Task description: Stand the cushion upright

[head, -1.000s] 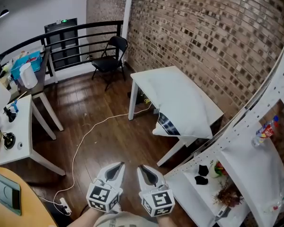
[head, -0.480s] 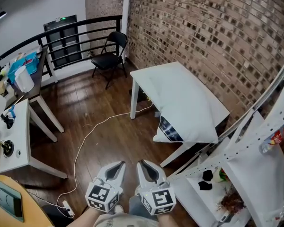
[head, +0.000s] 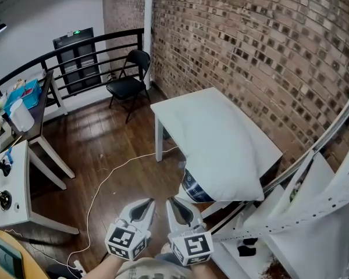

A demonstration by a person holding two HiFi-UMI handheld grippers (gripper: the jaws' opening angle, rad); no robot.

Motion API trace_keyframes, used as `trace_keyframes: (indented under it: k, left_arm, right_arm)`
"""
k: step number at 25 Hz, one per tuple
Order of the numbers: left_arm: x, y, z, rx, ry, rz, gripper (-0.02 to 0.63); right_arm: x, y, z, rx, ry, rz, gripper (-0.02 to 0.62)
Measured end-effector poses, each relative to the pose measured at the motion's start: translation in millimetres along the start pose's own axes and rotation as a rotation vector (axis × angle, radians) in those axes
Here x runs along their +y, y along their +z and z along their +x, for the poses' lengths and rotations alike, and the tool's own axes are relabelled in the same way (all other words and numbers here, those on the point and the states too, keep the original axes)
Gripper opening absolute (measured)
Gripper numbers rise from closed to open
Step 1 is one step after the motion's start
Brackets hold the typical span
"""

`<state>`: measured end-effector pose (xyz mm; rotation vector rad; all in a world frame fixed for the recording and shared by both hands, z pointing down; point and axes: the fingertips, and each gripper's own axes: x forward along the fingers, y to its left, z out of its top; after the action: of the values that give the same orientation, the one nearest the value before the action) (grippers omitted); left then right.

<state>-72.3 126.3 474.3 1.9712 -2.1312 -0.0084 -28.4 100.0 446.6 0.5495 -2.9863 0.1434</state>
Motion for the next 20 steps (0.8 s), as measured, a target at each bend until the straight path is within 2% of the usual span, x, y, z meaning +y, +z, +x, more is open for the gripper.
trace_keyframes:
  k: [5,12,20]
  left_arm:
    - [-9.2,6.8,41.3,0.002,-0.013,0.01,0.0]
    - [-24.8,28.7,94.7,-0.021,-0.04,0.022,0.0]
    - [-31.2,57.6,144.4,-0.03,-0.057,0.033,0.0]
  right_arm:
    - [-39.9,11.0,11.2,-0.022,-0.009,0.01,0.029]
    - [-106.5,43.6,11.1,-0.084,-0.082,0.008,0.041]
    - [-166.0,67.3,22.1,-0.065,-0.165,-0.044,0.044]
